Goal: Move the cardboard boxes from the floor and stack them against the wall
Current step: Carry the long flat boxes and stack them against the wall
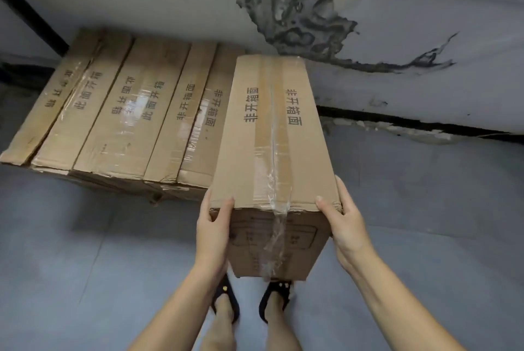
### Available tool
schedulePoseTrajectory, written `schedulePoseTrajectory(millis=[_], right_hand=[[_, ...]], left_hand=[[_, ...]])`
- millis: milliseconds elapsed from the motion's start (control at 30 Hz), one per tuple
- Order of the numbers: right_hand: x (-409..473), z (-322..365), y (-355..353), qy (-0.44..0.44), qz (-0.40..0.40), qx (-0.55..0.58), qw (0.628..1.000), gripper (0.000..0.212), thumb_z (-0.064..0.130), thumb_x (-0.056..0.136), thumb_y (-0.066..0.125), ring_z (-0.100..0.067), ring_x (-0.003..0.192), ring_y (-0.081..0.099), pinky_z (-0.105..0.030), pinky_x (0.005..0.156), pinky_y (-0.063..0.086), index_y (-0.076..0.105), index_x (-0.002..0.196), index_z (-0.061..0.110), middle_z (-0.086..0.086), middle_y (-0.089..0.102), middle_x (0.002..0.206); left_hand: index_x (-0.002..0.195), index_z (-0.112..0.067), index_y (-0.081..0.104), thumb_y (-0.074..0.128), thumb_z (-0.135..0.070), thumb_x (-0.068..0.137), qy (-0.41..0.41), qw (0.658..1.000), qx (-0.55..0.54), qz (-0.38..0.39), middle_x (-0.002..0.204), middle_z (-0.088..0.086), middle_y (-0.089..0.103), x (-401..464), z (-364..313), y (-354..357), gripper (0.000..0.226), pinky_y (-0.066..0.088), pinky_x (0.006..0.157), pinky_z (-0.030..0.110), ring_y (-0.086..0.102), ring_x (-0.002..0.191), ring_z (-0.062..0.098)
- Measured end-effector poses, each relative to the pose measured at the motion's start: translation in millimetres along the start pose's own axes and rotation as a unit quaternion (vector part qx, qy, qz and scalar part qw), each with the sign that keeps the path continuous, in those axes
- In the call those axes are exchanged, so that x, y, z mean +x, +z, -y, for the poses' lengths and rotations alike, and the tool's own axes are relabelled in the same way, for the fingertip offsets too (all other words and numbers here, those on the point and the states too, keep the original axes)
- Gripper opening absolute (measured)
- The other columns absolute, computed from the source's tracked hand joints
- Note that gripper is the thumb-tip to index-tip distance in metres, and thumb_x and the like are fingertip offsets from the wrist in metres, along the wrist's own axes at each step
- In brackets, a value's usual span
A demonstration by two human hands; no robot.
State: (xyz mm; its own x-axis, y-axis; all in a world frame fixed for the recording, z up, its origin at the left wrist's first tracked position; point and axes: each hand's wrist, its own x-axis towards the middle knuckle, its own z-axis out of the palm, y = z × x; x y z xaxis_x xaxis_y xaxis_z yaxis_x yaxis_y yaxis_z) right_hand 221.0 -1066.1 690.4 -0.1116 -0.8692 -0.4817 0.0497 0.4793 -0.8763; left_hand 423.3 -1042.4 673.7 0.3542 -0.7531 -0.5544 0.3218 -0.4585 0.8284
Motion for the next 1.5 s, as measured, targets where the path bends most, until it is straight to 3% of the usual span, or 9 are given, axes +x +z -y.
schedulePoseTrajectory(millis=[133,367,600,833,967,1133,1267,1400,1500], right_hand=[[63.9,-68.4,12.5,0.043,-0.021,0.005,0.999,0.059,0.010,0.094,0.055,-0.007,0.124,0.050,-0.032,0.112,0.034,0.032,0.146,0.024,0.011,0.052,0.136],[65.9,-158.3,36.0,0.131,-0.074,0.025,0.988,0.051,0.011,0.095,0.052,0.002,0.113,0.057,-0.019,0.097,0.044,0.038,0.135,0.039,0.019,0.058,0.126],[87.4,-187.9,40.0,0.239,-0.050,0.025,0.969,0.044,0.014,0.094,0.056,-0.017,0.114,0.060,-0.048,0.103,0.044,0.048,0.135,0.028,0.005,0.064,0.124],[177.6,-178.8,51.3,0.218,-0.028,0.024,0.975,0.038,0.016,0.096,0.053,-0.022,0.107,0.060,-0.042,0.080,0.050,0.047,0.130,0.034,0.005,0.062,0.122],[217.2,-181.3,74.9,0.222,-0.032,0.040,0.974,0.040,0.016,0.096,0.052,-0.018,0.091,0.061,-0.036,0.069,0.047,0.046,0.132,0.032,0.009,0.064,0.110],[209.5,-197.2,71.1,0.227,-0.041,0.011,0.973,0.044,0.024,0.094,0.056,-0.021,0.113,0.057,-0.045,0.092,0.049,0.046,0.136,0.024,0.002,0.059,0.129],[207.2,-167.6,69.9,0.259,-0.022,-0.013,0.966,0.045,0.021,0.096,0.053,-0.013,0.094,0.057,-0.033,0.070,0.048,0.040,0.139,0.019,0.000,0.055,0.124],[184.1,-117.9,63.1,0.221,-0.015,-0.100,0.970,0.067,0.027,0.093,0.058,-0.021,0.135,0.037,-0.043,0.104,0.041,0.022,0.150,0.020,-0.008,0.030,0.152],[146.7,-57.7,56.2,0.146,0.029,-0.150,0.977,0.065,0.028,0.093,0.058,-0.017,0.135,0.038,-0.043,0.110,0.035,0.025,0.148,0.023,-0.005,0.032,0.152]], left_hand=[[0.139,-0.029,0.043,0.056,-0.021,0.092,-0.023,0.999,0.033,-0.021,0.120,-0.003,0.064,68.8,52.4,4.7,0.049,0.044,0.103,0.044,0.060,0.111,0.014],[0.136,-0.029,0.043,0.051,-0.021,0.095,-0.112,0.987,0.098,-0.060,0.122,0.001,0.062,92.2,112.3,-28.0,0.042,0.048,0.096,0.045,0.061,0.100,0.011],[0.115,-0.023,0.048,0.045,-0.033,0.098,-0.344,0.937,-0.054,-0.025,0.121,0.007,0.061,116.8,134.8,-48.9,0.020,0.046,0.088,0.057,0.058,0.109,0.025],[0.151,-0.021,0.012,0.049,-0.027,0.097,-0.321,0.925,-0.189,-0.073,0.143,0.007,0.047,207.3,148.3,-13.1,0.066,0.040,0.094,0.058,0.049,0.126,0.027],[0.138,-0.011,0.040,0.043,-0.022,0.099,-0.320,0.908,-0.250,-0.100,0.139,0.013,0.048,258.0,124.9,-3.6,0.040,0.035,0.100,0.059,0.046,0.128,0.033],[0.120,-0.011,0.047,0.043,-0.016,0.099,-0.330,0.913,-0.214,-0.103,0.139,0.014,0.047,253.5,122.9,-20.5,0.023,0.033,0.103,0.062,0.045,0.129,0.032],[0.130,-0.011,0.044,0.048,-0.016,0.098,-0.311,0.931,-0.167,-0.092,0.145,0.016,0.037,228.7,108.9,-30.1,0.033,0.038,0.101,0.058,0.042,0.132,0.027],[0.144,-0.010,0.031,0.047,-0.017,0.098,-0.272,0.957,-0.071,-0.064,0.144,0.017,0.041,193.4,64.5,-39.1,0.049,0.041,0.101,0.048,0.044,0.129,0.026],[0.144,-0.012,0.032,0.047,-0.017,0.098,-0.218,0.975,0.022,0.029,0.132,0.012,0.053,147.1,8.8,-38.6,0.048,0.043,0.100,0.042,0.053,0.121,0.021]])
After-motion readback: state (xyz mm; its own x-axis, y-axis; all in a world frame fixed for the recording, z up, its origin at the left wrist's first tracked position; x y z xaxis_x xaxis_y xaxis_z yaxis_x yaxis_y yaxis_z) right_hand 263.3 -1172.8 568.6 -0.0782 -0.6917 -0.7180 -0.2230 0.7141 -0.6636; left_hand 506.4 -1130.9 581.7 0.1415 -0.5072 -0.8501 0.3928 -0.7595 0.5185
